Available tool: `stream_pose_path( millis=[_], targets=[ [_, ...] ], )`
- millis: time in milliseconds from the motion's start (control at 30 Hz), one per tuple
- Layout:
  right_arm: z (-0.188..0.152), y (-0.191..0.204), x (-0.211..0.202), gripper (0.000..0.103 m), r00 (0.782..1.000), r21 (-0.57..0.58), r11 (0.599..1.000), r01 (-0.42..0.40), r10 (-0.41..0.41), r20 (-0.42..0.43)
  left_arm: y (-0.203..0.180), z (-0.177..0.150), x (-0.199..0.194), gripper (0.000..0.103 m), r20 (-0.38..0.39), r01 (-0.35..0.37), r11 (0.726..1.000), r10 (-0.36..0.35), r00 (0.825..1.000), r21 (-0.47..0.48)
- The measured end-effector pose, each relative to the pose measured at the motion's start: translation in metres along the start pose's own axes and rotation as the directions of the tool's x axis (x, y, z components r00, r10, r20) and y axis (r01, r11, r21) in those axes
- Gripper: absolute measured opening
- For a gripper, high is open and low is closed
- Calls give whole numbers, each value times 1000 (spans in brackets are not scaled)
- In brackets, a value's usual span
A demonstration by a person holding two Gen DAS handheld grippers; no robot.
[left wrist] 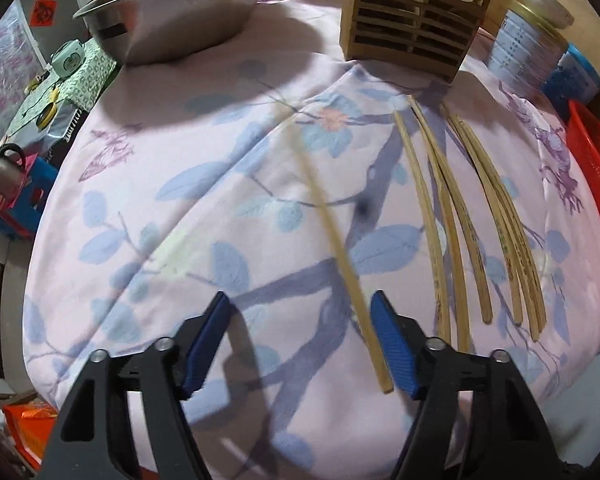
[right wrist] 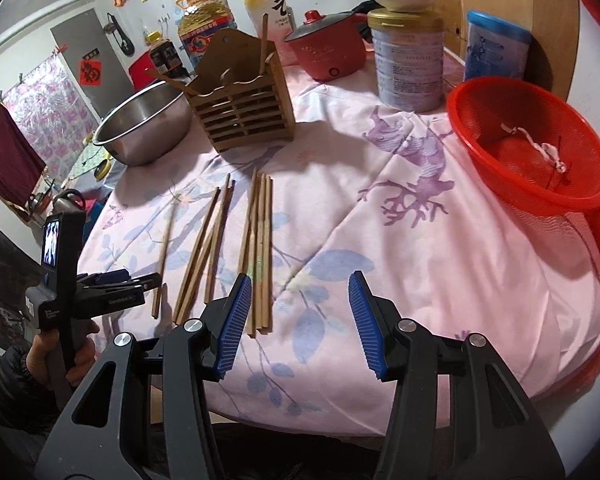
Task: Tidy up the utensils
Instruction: 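Close the left tool on a chopstick while the right tool grasps another chopstick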
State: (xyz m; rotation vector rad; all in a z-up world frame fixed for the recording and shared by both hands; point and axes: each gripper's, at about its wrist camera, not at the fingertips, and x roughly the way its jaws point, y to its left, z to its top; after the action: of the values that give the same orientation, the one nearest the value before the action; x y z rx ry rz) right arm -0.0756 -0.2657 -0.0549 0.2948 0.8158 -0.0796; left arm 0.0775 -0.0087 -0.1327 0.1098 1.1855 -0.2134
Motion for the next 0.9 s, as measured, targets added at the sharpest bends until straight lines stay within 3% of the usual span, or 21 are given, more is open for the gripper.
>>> stream_pose_path(
  millis=[200, 300, 333, 367, 467, 567, 633, 733, 900],
  targets=[
    [0, 12, 8, 51, 999, -25, 999, -34, 34, -9, -12, -18, -8, 55, 17, 16, 999, -16, 1000, 34],
    [-1, 13, 10, 51, 999, -28, 999, -39, 39, -13, -25, -26, -12, 32, 40, 28, 997, -31, 999, 77],
    [-1, 12, 10, 51, 999, -25, 999, -38, 38, -13, -27, -26, -13, 14, 41, 42, 996, -45, 998, 85],
    [0, 10, 10, 51, 999, -23, 999, -36, 36, -13, -29, -25, -13, 12, 41, 45, 995, -49, 998, 93],
    [-1, 5, 11, 51, 1000, -32, 999, -24, 24, -5, -21, -24, -12, 8, 70, -61, 991, 53, 996, 118],
    [-5, 4, 20, 50, 1000, -94, 996, -14, 12, -21, 2, -22, -13, 8, 53, -80, 994, 76, 996, 79],
    [-9, 3, 33, 49, 996, -111, 992, -52, 43, -78, 12, -22, -14, 10, 44, -99, 993, 96, 994, 67],
    [-12, 4, 46, 38, 988, -103, 989, -105, 92, -122, 14, -22, -15, 11, 37, -106, 993, 105, 994, 51],
    [-26, 19, 66, 24, 981, -173, 979, -110, 80, -174, 10, -23, -15, 14, 41, -138, 989, 136, 990, 48]
  ],
)
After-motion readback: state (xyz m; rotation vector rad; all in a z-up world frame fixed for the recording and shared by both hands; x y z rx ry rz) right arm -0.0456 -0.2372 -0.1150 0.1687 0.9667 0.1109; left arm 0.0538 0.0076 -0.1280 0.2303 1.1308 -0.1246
